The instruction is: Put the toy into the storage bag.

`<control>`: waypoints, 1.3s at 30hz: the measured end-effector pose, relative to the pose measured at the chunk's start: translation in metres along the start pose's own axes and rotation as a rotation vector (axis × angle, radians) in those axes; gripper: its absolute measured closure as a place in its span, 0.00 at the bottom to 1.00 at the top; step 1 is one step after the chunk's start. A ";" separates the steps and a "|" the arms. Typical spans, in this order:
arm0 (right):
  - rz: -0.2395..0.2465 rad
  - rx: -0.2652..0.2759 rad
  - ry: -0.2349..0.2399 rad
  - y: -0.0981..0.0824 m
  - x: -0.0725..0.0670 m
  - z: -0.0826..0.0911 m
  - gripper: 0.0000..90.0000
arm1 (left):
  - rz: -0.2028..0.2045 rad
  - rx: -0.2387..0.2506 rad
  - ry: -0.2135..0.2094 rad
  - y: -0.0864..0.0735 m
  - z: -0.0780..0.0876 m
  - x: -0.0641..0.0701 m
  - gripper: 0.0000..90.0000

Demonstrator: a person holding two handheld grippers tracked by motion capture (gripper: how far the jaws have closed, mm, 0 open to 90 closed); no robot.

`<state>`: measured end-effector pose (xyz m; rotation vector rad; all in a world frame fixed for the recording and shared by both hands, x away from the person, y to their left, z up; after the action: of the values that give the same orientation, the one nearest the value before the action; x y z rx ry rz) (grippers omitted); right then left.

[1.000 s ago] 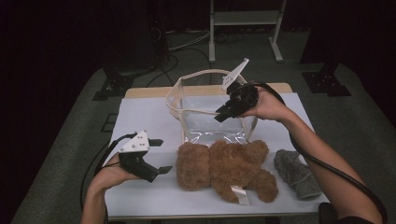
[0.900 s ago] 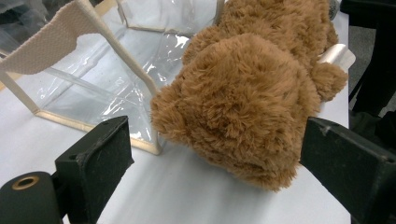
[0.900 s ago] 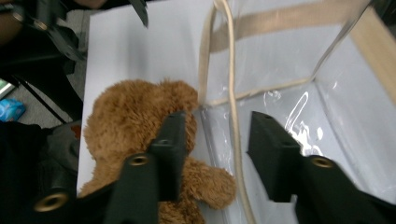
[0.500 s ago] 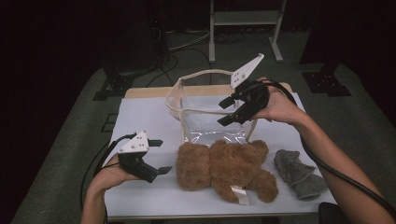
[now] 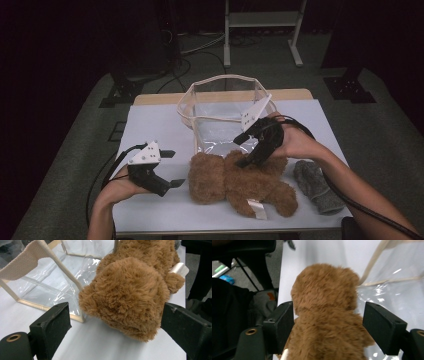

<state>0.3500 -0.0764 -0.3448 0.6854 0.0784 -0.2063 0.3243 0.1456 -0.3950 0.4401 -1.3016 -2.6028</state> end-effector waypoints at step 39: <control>-0.002 -0.079 -0.053 -0.063 0.004 -0.066 0.13 | 0.023 -0.016 0.001 -0.008 -0.001 -0.004 0.09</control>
<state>0.3400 -0.0833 -0.4353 0.6014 0.0366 -0.2215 0.3276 0.1509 -0.4009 0.4210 -1.2764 -2.5917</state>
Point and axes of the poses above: each handheld gripper's, and its own axes: z roughly backward along the jaws, y roughly out of its top, x roughly to its right, the point moved 8 cm from there along -z, roughly forward along the jaws, and after that the axes turned 7 degrees about -z, right-handed, at the moved point
